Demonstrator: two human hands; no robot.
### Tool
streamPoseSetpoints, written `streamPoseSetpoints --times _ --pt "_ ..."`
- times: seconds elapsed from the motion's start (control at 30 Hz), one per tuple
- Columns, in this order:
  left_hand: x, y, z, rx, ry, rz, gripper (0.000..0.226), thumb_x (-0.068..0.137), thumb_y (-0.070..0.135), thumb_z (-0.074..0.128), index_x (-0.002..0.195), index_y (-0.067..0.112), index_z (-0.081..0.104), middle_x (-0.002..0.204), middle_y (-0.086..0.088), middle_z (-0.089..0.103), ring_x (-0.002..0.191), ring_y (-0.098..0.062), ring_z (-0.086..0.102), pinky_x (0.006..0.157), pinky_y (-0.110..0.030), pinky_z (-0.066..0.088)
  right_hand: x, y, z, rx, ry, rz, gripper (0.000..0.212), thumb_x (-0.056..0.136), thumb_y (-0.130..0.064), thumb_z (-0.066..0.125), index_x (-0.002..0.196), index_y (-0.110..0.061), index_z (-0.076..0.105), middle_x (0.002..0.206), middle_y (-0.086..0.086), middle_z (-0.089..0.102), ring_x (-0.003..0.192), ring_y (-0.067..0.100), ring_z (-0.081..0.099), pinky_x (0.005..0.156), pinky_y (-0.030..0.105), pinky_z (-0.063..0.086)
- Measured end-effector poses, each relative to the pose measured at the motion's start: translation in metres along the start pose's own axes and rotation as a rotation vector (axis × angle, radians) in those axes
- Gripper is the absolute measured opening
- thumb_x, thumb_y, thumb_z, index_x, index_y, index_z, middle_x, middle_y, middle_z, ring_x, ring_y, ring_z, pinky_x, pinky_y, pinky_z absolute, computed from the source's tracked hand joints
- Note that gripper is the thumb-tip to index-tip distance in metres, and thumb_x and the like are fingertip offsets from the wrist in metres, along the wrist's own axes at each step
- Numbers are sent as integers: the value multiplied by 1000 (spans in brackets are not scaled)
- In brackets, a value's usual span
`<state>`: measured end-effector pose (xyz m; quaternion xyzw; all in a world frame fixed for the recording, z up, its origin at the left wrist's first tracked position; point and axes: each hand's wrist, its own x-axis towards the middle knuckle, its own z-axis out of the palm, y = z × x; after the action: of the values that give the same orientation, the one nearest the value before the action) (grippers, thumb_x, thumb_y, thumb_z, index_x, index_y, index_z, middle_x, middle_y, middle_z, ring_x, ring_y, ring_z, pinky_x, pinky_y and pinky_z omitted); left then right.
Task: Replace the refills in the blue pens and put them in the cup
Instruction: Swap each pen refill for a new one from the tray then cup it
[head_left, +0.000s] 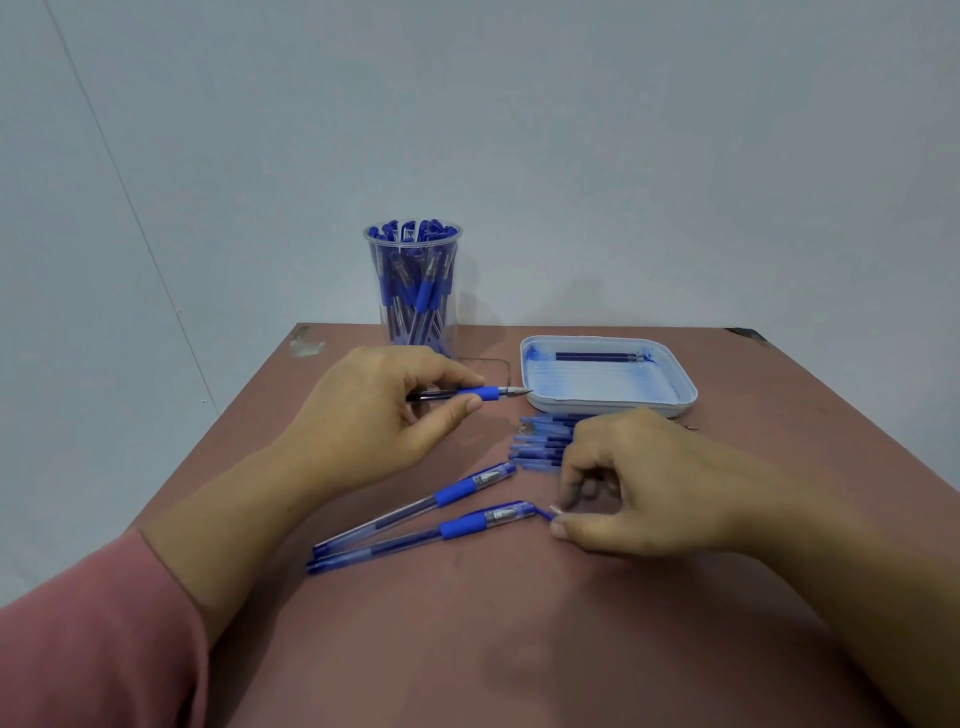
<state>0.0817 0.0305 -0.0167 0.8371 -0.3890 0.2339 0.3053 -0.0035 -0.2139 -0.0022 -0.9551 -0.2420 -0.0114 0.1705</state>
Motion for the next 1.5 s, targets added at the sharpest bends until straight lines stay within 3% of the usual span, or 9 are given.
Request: streamPoseSetpoints --times 0.2,0.4,0.73,0.93,1.03,1.2,1.3,1.37,1.5 --pt "1 -1 1 -28 -8 23 24 87 48 60 104 36 72 84 21 67 67 -11 63 59 -35 53 2 9 -1 33 42 93 12 81 -41 69 82 -34 60 82 -24 60 74 0 55 62 17 46" --pt "0 1 3 -73 -24 30 23 87 48 62 105 38 71 86 21 67 67 -13 64 60 -35 54 7 27 -6 90 324 90 10 80 -48 61 84 -43 55 79 -14 63 75 8 59 69 35 53" --pt "-3 11 10 -85 -47 79 19 88 41 64 104 36 72 84 18 67 70 -9 64 59 -29 52 19 11 10 198 435 -74 21 85 -32 68 83 -49 55 90 -20 64 86 7 62 75 28 51" --pt "-3 16 10 -19 -21 112 23 91 40 60 105 29 73 84 15 66 72 -6 62 61 -28 51 24 7 21 185 563 -113 9 86 -25 68 94 -24 68 84 -13 66 82 6 60 73 19 46" --pt "-2 19 7 47 -39 83 28 91 45 52 106 30 71 87 17 65 74 -4 59 63 -25 51 27 5 18 196 532 -89 9 87 -21 68 93 -27 65 85 -12 65 84 6 58 74 14 44" --pt "-12 31 4 314 -99 -26 50 94 54 37 129 26 58 119 10 61 105 -12 58 86 -33 51 31 11 9 303 450 10 18 90 -19 64 88 -36 57 89 -17 62 85 0 56 74 8 40" --pt "-26 40 0 438 -240 -247 83 85 69 11 151 21 30 149 5 39 133 -16 40 105 -35 38 29 21 -3 424 500 90 14 91 -19 62 89 -33 60 80 -10 58 67 0 51 67 9 38" --pt "-36 41 1 467 -346 -320 94 78 74 0 154 21 17 158 4 24 142 -15 26 112 -33 27 29 24 -14 502 549 112 11 92 -17 61 89 -28 61 77 -5 54 61 -2 46 63 8 38" --pt "-49 39 8 370 -475 -362 98 73 76 -4 154 25 21 160 5 19 147 -11 16 119 -34 16 41 22 -36 533 667 105 17 93 -14 59 87 -29 59 76 -9 54 67 -1 49 69 12 42"
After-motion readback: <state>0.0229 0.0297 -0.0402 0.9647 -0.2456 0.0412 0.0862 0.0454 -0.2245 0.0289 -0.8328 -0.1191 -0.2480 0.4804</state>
